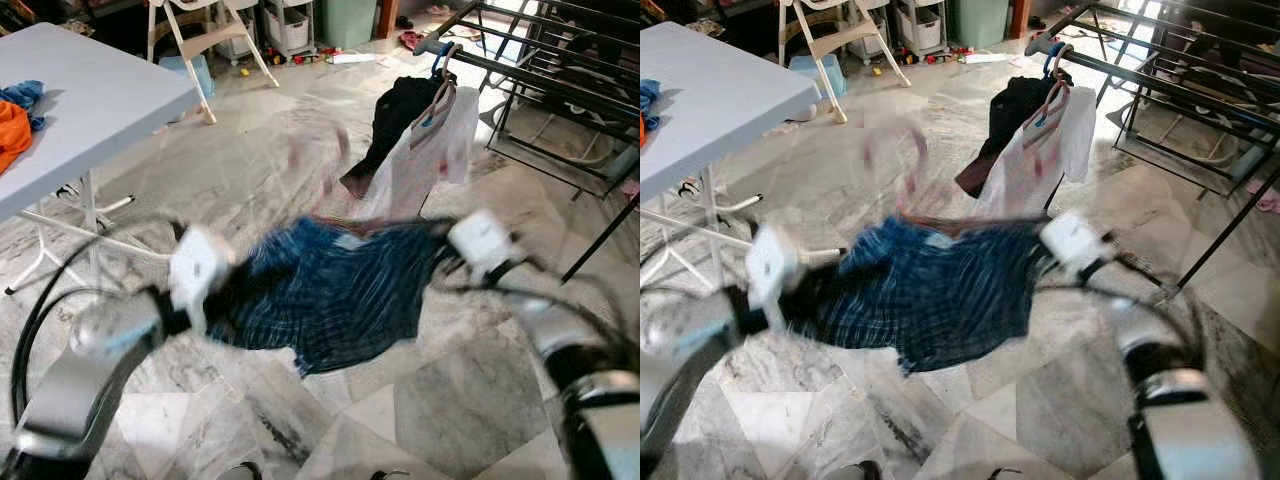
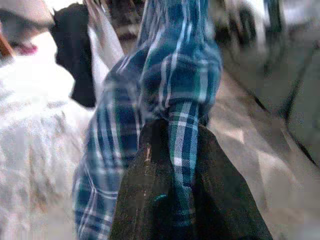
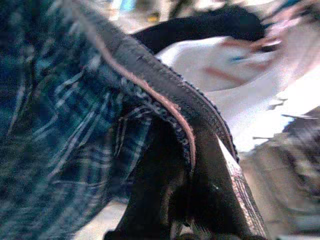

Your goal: Hang hanger

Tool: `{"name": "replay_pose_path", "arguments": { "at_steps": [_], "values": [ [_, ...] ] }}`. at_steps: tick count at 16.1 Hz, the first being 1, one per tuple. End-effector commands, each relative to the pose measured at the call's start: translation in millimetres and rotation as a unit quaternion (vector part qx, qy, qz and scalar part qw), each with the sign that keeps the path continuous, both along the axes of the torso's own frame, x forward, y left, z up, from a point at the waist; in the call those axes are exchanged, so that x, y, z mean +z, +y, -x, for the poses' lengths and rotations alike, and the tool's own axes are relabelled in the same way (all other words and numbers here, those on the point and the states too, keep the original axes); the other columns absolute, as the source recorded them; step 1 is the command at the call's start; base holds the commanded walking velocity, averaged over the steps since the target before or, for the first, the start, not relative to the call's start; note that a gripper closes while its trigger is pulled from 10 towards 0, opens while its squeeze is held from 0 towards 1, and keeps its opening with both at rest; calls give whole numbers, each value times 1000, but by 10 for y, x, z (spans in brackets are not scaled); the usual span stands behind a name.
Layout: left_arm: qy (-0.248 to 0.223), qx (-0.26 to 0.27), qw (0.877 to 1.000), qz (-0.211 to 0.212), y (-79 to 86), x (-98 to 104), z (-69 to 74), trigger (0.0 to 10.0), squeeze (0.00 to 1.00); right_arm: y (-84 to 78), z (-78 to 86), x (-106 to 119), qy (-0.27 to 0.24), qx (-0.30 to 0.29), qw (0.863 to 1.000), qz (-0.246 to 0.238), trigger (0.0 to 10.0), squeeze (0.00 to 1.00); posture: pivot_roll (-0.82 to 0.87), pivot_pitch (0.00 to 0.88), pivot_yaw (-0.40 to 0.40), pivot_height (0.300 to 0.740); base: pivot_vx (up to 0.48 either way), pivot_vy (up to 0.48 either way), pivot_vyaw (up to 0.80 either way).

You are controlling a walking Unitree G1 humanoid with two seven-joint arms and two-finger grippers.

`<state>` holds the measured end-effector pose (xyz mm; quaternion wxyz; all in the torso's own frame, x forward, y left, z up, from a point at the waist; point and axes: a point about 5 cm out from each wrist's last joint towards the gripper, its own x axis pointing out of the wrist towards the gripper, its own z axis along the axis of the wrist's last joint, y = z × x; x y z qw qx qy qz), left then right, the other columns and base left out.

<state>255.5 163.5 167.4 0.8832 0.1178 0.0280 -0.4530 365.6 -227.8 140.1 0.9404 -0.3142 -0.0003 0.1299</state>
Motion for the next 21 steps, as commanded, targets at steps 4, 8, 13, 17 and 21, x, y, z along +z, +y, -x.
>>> {"name": "replay_pose_path", "arguments": {
  "at_steps": [4,8,13,17,21],
  "values": [
    [39,-11,999,-25,103,-176,174,0,0,-117,-51,192,-51,-33,998,20,0,0,18,116,-10,740,0,0,0],
    [76,-25,996,-36,120,-310,296,0,0,-60,-54,193,-57,-17,998,22,0,0,14,119,-21,740,0,0,0],
    [76,-24,995,-63,74,-460,249,0,0,451,-40,260,-48,157,986,-18,0,0,0,125,-18,740,0,0,0],
    [68,-20,996,-53,-26,-499,148,0,0,841,158,114,-6,296,955,-21,0,0,-17,122,-13,740,0,0,0],
    [55,-10,996,-73,-42,-564,72,0,0,889,294,35,26,347,938,2,0,0,-29,125,-5,740,0,0,0]
  ]
}}
